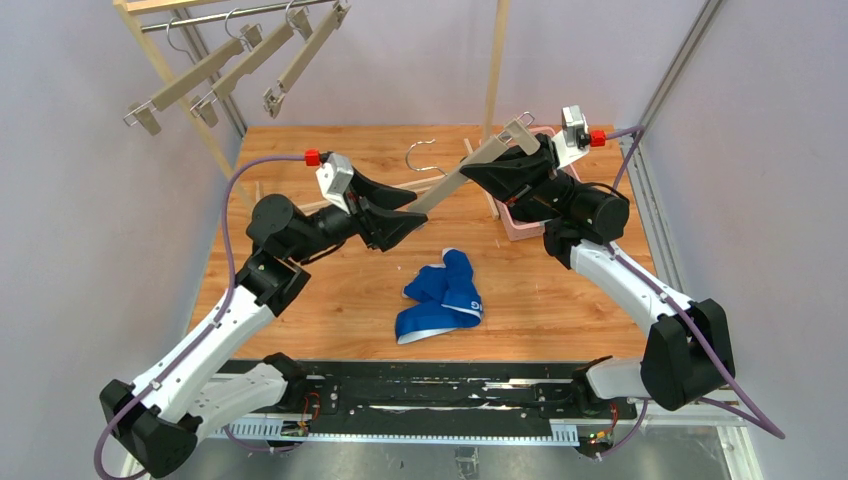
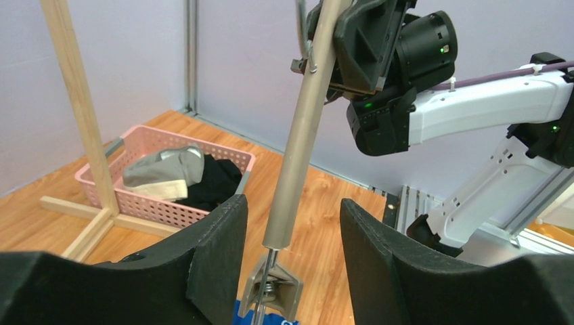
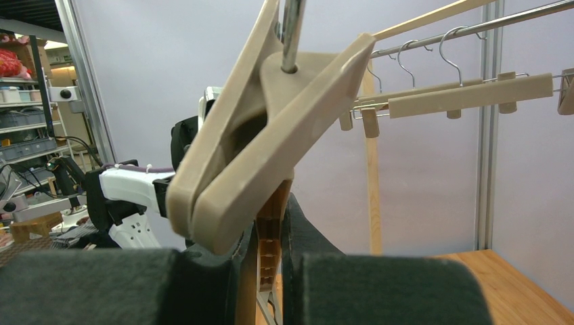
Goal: Remove the underwear clipped to the hanger
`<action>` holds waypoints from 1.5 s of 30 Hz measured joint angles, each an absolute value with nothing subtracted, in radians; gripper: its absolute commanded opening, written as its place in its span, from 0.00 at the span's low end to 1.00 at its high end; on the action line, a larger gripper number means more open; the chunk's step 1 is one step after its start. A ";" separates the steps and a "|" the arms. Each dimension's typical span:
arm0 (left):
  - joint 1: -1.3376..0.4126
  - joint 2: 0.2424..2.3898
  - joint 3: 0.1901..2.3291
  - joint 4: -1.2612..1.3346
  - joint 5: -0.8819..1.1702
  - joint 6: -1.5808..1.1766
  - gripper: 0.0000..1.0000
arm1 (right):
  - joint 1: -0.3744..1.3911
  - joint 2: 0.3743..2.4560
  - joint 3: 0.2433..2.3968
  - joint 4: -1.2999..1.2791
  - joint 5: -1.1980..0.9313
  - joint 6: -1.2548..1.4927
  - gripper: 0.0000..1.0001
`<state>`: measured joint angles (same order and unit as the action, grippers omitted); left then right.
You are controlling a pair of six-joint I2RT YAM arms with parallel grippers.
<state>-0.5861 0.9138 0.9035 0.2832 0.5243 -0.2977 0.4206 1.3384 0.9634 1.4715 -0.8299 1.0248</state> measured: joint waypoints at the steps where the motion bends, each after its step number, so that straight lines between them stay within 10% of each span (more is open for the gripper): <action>1: -0.586 0.925 0.905 0.284 0.530 -0.300 0.57 | 0.421 1.338 0.963 1.472 -0.830 1.025 0.01; 11: -0.586 0.995 0.920 0.295 0.575 -0.331 0.36 | 0.421 1.337 0.963 1.472 -0.830 1.025 0.01; 21: -0.586 1.019 0.946 0.315 0.601 -0.354 0.36 | 0.423 1.337 0.963 1.471 -0.838 1.025 0.01; 27: -0.586 1.016 0.946 0.315 0.610 -0.355 0.01 | 0.424 1.337 0.963 1.468 -0.839 1.026 0.00; 31: -0.591 1.005 0.946 0.312 0.646 -0.333 0.00 | 0.424 1.337 0.963 1.456 -0.836 1.053 0.02; 36: -0.591 1.003 0.946 0.309 0.654 -0.333 0.00 | 0.424 1.335 0.963 1.447 -0.837 1.053 0.65; 45: -0.591 0.955 1.020 0.153 0.547 -0.312 0.00 | 0.425 1.313 0.909 1.365 -0.855 0.985 0.67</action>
<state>-0.5915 0.9546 1.0203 0.1532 0.5468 -0.3119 0.4248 1.3132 0.9089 1.3655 -0.8551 0.9852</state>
